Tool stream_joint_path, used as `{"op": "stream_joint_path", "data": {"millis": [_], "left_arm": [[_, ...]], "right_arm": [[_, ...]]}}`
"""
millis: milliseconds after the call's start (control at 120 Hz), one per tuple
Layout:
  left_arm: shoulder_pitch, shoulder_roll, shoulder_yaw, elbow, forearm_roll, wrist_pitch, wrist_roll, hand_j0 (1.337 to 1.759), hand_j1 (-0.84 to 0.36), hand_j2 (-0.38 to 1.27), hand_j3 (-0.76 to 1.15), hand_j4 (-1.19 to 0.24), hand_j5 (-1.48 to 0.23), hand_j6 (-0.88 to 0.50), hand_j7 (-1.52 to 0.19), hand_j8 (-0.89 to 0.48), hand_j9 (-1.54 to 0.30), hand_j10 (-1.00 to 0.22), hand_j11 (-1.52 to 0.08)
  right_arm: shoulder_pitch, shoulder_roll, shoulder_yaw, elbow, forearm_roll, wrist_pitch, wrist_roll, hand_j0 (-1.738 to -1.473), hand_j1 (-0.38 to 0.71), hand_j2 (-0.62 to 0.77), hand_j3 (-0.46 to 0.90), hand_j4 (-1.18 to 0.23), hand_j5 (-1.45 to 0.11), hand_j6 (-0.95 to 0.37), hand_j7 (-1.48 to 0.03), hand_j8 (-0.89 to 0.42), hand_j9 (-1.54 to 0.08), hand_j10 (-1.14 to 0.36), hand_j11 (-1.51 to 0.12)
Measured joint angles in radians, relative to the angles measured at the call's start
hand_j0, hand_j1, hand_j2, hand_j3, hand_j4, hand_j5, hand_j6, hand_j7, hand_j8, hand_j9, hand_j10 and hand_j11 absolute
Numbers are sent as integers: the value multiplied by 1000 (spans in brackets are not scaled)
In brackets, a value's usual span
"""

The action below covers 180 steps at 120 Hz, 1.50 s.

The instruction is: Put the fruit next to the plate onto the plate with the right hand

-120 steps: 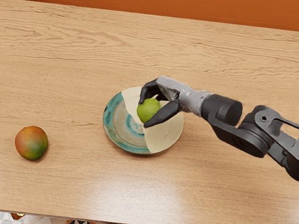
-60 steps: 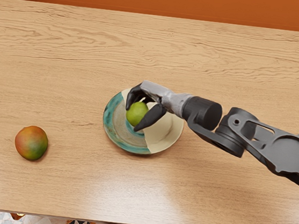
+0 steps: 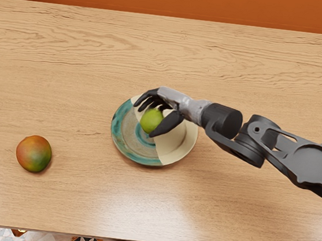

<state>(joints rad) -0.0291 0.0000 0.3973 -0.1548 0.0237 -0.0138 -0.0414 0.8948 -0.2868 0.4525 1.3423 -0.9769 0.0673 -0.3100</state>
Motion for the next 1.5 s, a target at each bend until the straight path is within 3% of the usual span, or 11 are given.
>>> {"op": "stream_joint_path", "data": {"millis": [175, 383, 592, 817, 1050, 1242, 1500], "left_arm": [[0, 0, 0, 0, 0, 0, 0, 1658, 69, 47, 0, -234, -304, -234, -304, -234, -304, -233, -304], [0, 0, 0, 0, 0, 0, 0, 1658, 69, 47, 0, -234, -304, -234, -304, -234, -304, -233, -304], [0, 0, 0, 0, 0, 0, 0, 1658, 69, 47, 0, -234, -304, -234, -304, -234, -304, -234, -304], [0, 0, 0, 0, 0, 0, 0, 1658, 69, 47, 0, -234, -304, -234, -304, -234, -304, -234, -304], [0, 0, 0, 0, 0, 0, 0, 1658, 69, 47, 0, -234, -304, -234, -304, -234, -304, -234, -304], [0, 0, 0, 0, 0, 0, 0, 1658, 69, 47, 0, -234, -304, -234, -304, -234, -304, -234, -304], [0, 0, 0, 0, 0, 0, 0, 1658, 69, 47, 0, -234, -304, -234, -304, -234, -304, -234, -304]], "right_arm": [[0, -3, 2, -3, 6, -1, 0, -1657, 29, -38, 0, -346, -451, -342, -450, -318, -450, -327, -450], [1, -39, 22, 14, 71, 10, 8, -1658, -150, -23, 0, -178, -231, -177, -230, -168, -231, -171, -230], [-1, -123, 110, 47, 280, 155, 28, -1658, -243, -14, 0, -93, -121, -93, -121, -90, -121, -91, -121], [-17, -304, 165, 51, 666, 458, 30, -1658, -282, -9, 0, -58, -75, -58, -75, -57, -75, -57, -75], [-68, -518, 170, 14, 965, 535, 24, -1658, -296, -8, 0, -46, -59, -45, -59, -45, -59, -45, -59], [-116, -658, 162, -50, 1102, 542, 20, -1658, -300, -7, 0, -41, -55, -40, -55, -41, -55, -41, -55], [-131, -713, 161, -56, 1153, 544, 19, -1658, -303, -6, 0, -37, -51, -36, -51, -37, -51, -38, -51]]}}
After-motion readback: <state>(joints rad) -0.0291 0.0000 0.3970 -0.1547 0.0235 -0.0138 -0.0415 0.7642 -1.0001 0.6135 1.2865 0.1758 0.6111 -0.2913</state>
